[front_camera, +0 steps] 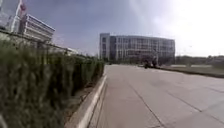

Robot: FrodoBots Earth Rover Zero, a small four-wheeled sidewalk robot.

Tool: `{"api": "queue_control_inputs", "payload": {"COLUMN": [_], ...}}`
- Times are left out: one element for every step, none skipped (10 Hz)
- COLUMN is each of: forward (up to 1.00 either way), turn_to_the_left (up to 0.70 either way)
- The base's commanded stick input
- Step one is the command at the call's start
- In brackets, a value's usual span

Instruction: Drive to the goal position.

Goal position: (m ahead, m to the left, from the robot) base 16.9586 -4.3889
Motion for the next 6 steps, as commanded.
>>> {"api": "queue_control_inputs", "payload": {"forward": [0.85, 0.37, 0.00, 0.00, 0.00, 0.00], "turn_to_the_left": [0.00, 0.00, 0.00, 0.00, 0.00, 0.00]}}
